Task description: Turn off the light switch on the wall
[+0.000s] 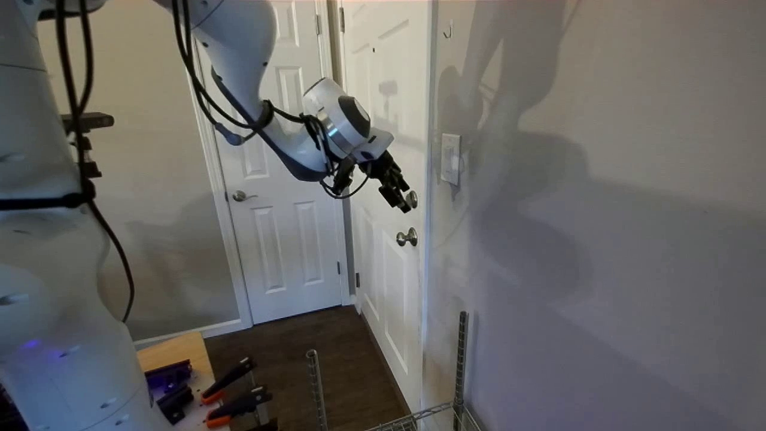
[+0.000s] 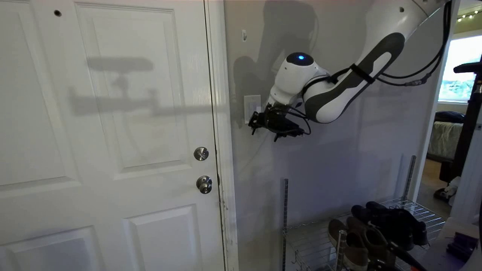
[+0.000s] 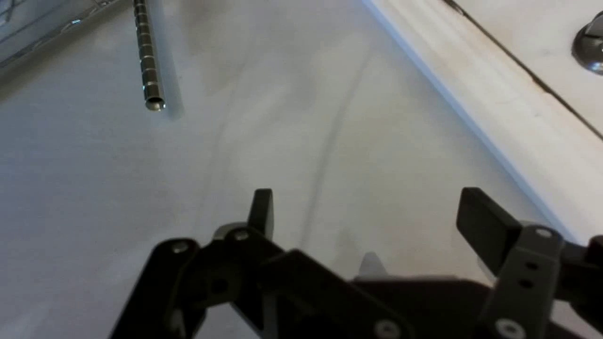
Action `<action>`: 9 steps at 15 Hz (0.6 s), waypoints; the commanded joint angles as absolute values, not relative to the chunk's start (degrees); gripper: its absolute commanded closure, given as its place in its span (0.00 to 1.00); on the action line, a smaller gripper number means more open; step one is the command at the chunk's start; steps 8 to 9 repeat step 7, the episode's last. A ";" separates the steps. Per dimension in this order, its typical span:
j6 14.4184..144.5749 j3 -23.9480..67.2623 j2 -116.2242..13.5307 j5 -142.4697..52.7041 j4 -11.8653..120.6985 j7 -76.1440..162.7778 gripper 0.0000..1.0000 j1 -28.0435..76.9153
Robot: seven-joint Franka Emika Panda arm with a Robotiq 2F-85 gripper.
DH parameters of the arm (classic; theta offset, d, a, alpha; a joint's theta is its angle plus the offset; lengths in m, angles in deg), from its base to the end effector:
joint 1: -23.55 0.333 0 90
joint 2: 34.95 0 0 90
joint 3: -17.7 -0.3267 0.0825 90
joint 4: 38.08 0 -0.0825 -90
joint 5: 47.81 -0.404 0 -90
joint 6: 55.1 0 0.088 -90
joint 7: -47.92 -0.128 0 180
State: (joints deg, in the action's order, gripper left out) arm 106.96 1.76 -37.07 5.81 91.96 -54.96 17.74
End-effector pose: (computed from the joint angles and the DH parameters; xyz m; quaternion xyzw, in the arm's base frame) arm 0.5621 0.1362 0.3671 -0.8688 0.3647 -0.3293 0.0612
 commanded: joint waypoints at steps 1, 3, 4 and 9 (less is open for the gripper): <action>105.94 0.58 -31.39 -4.25 96.65 -46.74 0.00 18.26; 106.63 0.67 -33.84 -1.25 94.46 -49.87 0.00 18.14; 106.62 0.63 -33.27 -1.92 94.88 -49.40 0.00 18.21; 106.61 0.65 -32.98 -2.19 95.16 -49.34 0.00 18.25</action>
